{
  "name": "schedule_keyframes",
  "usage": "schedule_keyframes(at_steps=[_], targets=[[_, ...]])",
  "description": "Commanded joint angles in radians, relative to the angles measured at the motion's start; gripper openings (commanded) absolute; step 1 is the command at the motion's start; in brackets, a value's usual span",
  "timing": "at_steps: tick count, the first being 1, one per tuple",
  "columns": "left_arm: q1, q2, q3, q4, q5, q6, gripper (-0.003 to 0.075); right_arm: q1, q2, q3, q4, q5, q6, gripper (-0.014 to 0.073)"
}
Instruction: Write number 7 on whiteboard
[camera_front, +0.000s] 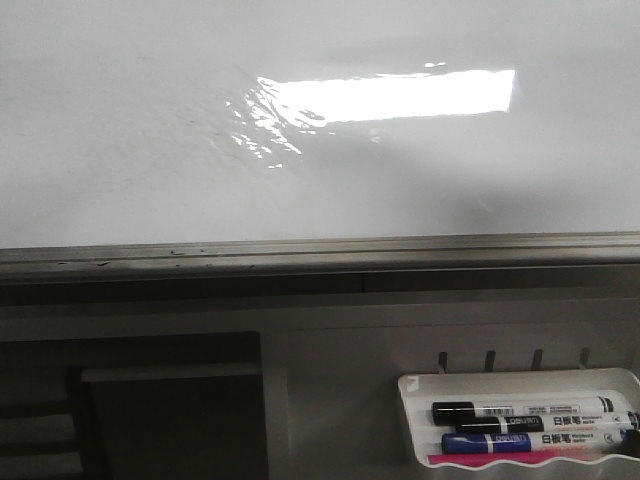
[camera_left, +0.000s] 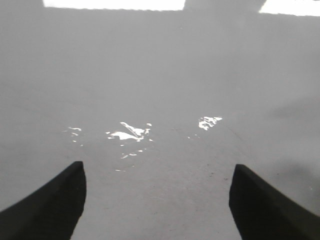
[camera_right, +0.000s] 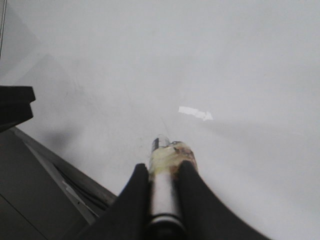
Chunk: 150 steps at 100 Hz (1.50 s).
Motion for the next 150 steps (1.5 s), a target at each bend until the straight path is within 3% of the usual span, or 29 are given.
schedule_keyframes(at_steps=[1, 26, 79, 132, 150], targets=[[0.007, -0.039, -0.003, -0.024, -0.084, -0.008, 0.0543, 0.001, 0.031, -0.025, 0.174, -0.016, -0.126, -0.0064], [0.007, -0.055, 0.01, -0.024, -0.101, -0.008, 0.0543, 0.001, 0.145, -0.052, 0.334, 0.012, -0.271, -0.0063], [0.007, -0.055, 0.01, -0.024, -0.101, -0.008, 0.0543, 0.003, 0.278, -0.122, 0.334, -0.007, -0.274, -0.0063], [0.007, -0.055, 0.01, -0.024, -0.101, -0.008, 0.0543, 0.003, 0.195, -0.057, 0.289, -0.243, -0.269, -0.0064], [0.007, -0.055, 0.01, -0.024, -0.101, -0.008, 0.0543, 0.003, 0.177, -0.05, 0.288, -0.251, -0.269, -0.0064]])
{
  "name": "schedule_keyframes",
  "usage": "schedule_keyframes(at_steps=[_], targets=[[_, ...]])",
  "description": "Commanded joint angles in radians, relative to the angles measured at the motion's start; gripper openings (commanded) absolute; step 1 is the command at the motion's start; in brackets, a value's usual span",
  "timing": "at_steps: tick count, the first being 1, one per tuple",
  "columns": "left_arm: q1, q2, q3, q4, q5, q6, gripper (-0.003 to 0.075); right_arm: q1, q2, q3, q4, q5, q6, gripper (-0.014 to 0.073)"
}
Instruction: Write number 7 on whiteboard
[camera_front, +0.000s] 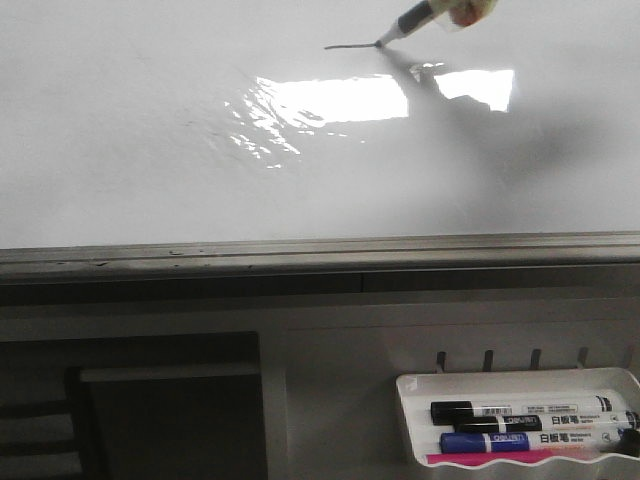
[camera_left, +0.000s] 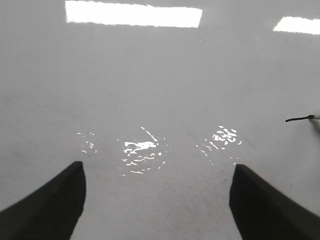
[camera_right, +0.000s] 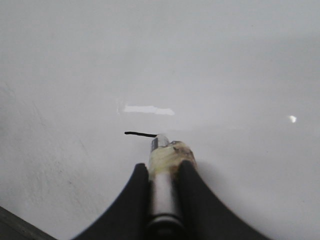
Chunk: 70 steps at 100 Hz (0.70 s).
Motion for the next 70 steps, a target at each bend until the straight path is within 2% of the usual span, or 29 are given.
schedule_keyframes(at_steps=[1, 25, 48, 58, 70], targets=[[0.007, -0.009, -0.03, -0.009, -0.037, -0.006, 0.0543, -0.007, -0.021, -0.021, -0.006, -0.048, -0.011, -0.0064], [0.007, -0.009, -0.03, -0.011, -0.029, -0.006, 0.0543, -0.007, -0.021, 0.035, -0.006, 0.048, 0.004, -0.0064], [0.007, -0.009, -0.03, -0.029, -0.025, -0.006, 0.0543, -0.007, 0.023, 0.122, -0.006, 0.235, 0.013, -0.0063], [0.007, -0.009, -0.03, -0.029, -0.023, -0.006, 0.0543, -0.007, 0.003, 0.126, -0.066, 0.297, 0.063, -0.0063], [0.007, -0.009, -0.03, -0.029, 0.009, -0.006, 0.0543, -0.007, -0.052, 0.126, -0.246, 0.298, 0.214, -0.0063]])
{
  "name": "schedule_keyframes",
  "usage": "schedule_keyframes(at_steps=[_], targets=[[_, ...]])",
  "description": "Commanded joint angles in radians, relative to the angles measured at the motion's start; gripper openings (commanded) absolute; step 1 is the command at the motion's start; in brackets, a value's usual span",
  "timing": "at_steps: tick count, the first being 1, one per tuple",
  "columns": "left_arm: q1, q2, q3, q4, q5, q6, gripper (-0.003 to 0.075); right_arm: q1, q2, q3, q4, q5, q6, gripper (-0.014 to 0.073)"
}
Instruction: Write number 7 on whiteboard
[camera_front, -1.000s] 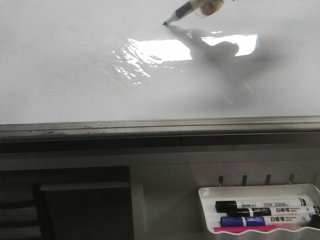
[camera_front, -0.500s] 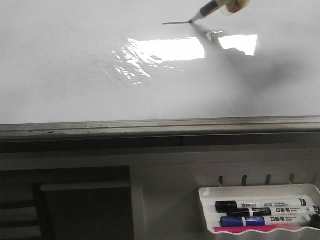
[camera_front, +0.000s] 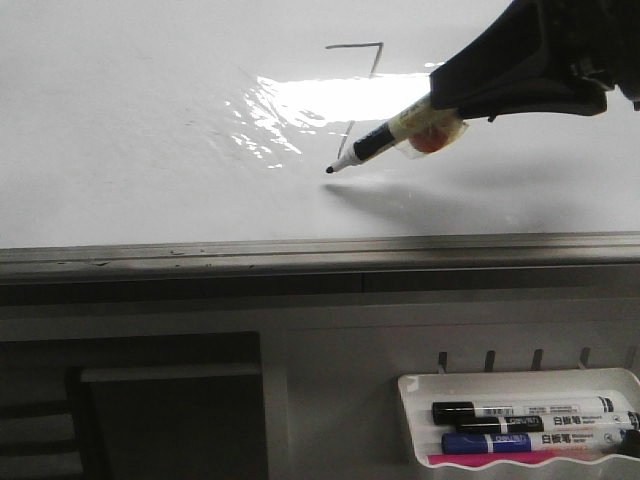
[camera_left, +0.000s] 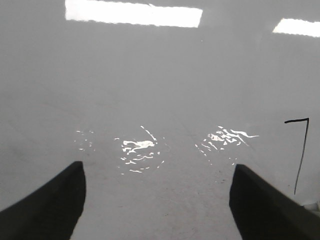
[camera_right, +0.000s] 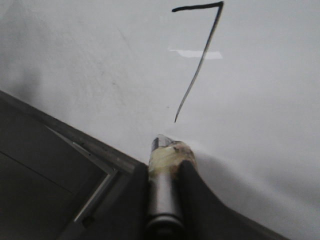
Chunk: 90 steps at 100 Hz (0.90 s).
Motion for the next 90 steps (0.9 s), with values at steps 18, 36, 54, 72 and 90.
schedule_keyframes(at_steps=[18, 36, 54, 72, 90], targets=[[-0.014, 0.002, -0.063, -0.009, 0.118, 0.062, 0.0543, -0.007, -0.091, -0.08, -0.348, 0.157, 0.343, -0.0063], [-0.113, 0.065, -0.126, -0.009, 0.225, 0.173, 0.0543, -0.007, -0.089, -0.197, -0.473, 0.264, 0.495, -0.0063], [-0.263, 0.161, -0.164, -0.01, 0.243, 0.266, 0.0543, -0.007, -0.089, -0.329, -0.612, 0.372, 0.616, -0.0063], [-0.378, 0.271, -0.208, -0.008, 0.232, 0.313, 0.0543, -0.007, -0.08, -0.402, -0.675, 0.456, 0.655, -0.0063], [-0.468, 0.367, -0.257, -0.008, 0.225, 0.363, 0.0543, -0.007, -0.071, -0.416, -0.675, 0.482, 0.669, -0.0063]])
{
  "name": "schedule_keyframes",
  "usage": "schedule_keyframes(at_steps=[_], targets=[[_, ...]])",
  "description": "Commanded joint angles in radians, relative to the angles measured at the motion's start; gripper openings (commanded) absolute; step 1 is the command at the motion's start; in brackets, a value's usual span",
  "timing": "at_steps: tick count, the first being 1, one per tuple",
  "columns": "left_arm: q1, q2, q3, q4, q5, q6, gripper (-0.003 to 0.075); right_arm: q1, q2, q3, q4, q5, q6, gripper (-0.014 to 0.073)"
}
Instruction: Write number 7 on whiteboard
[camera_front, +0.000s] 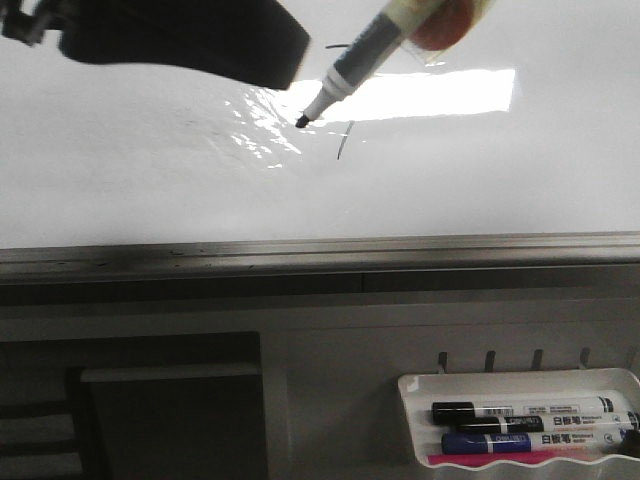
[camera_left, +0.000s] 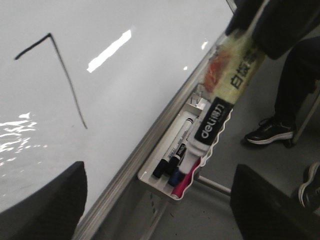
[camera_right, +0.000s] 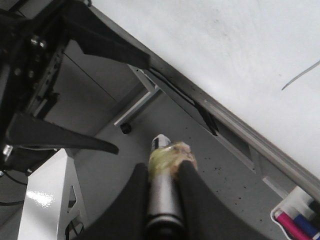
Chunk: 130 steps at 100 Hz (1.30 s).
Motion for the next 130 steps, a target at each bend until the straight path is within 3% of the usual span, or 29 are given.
schedule_keyframes(at_steps=[1, 22, 65, 101, 112, 121, 130], targets=[[-0.042, 0.023, -0.059, -0.02, -0.031, 0.032, 0.0543, -0.005, -0.007, -0.037, 0.041, 0.002, 0.006, -0.0063], [-0.1, 0.097, -0.108, -0.013, -0.066, 0.068, 0.0521, -0.005, -0.005, -0.037, 0.041, 0.017, 0.008, -0.0063], [-0.103, 0.133, -0.142, 0.002, -0.089, 0.086, 0.0158, -0.005, -0.005, -0.037, 0.041, 0.017, 0.008, -0.0063], [-0.103, 0.147, -0.144, 0.011, -0.093, 0.086, -0.002, -0.005, -0.005, -0.037, 0.041, 0.035, 0.008, -0.0056], [-0.103, 0.147, -0.144, 0.011, -0.095, 0.086, -0.002, -0.005, -0.005, -0.037, 0.044, 0.042, 0.008, 0.0082], [-0.103, 0.144, -0.144, 0.009, -0.105, 0.086, -0.002, -0.005, -0.005, -0.037, 0.047, 0.036, 0.008, 0.0331], [-0.103, 0.128, -0.144, -0.005, -0.137, 0.081, -0.002, -0.005, -0.008, -0.037, 0.045, 0.029, 0.008, 0.0491]])
